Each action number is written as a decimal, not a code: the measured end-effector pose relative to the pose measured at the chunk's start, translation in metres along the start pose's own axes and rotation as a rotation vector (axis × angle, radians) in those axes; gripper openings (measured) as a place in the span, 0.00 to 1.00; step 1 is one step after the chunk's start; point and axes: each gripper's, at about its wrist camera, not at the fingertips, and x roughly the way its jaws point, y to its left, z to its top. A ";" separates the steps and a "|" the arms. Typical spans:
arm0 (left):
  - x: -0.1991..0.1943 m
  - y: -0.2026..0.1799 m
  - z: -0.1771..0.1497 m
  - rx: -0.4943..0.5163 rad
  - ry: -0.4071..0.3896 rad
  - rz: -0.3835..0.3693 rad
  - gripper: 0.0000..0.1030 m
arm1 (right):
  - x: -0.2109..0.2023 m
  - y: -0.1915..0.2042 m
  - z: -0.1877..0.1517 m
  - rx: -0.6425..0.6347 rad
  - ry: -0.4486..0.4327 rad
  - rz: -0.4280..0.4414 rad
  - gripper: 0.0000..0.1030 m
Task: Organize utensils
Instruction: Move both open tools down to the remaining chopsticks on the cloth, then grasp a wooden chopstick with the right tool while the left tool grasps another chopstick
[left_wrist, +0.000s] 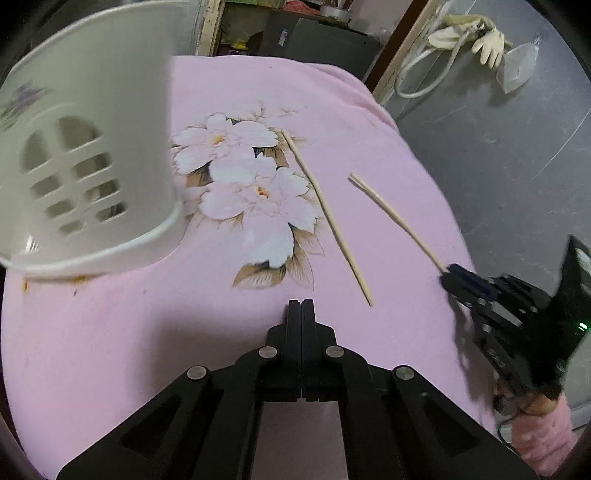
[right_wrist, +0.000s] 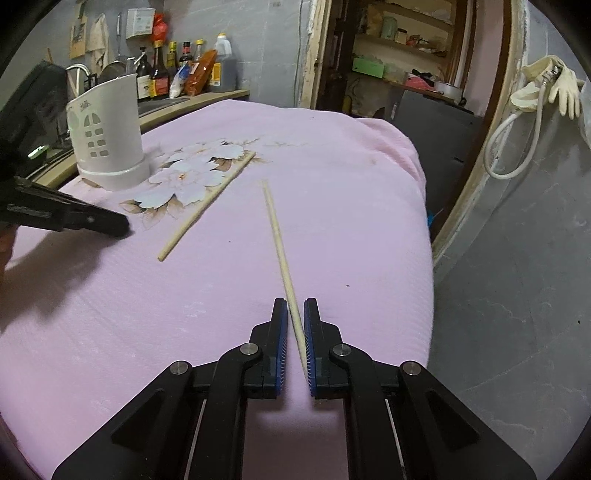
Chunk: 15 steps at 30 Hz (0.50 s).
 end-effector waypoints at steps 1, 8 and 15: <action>-0.003 -0.001 0.000 0.014 -0.003 -0.013 0.00 | 0.001 0.001 0.001 -0.002 0.002 0.003 0.06; -0.017 -0.012 0.007 0.051 -0.102 -0.038 0.01 | 0.017 -0.008 0.022 0.036 0.034 0.088 0.12; -0.007 -0.012 0.026 -0.005 -0.103 -0.024 0.12 | 0.045 -0.005 0.061 -0.043 0.078 0.157 0.22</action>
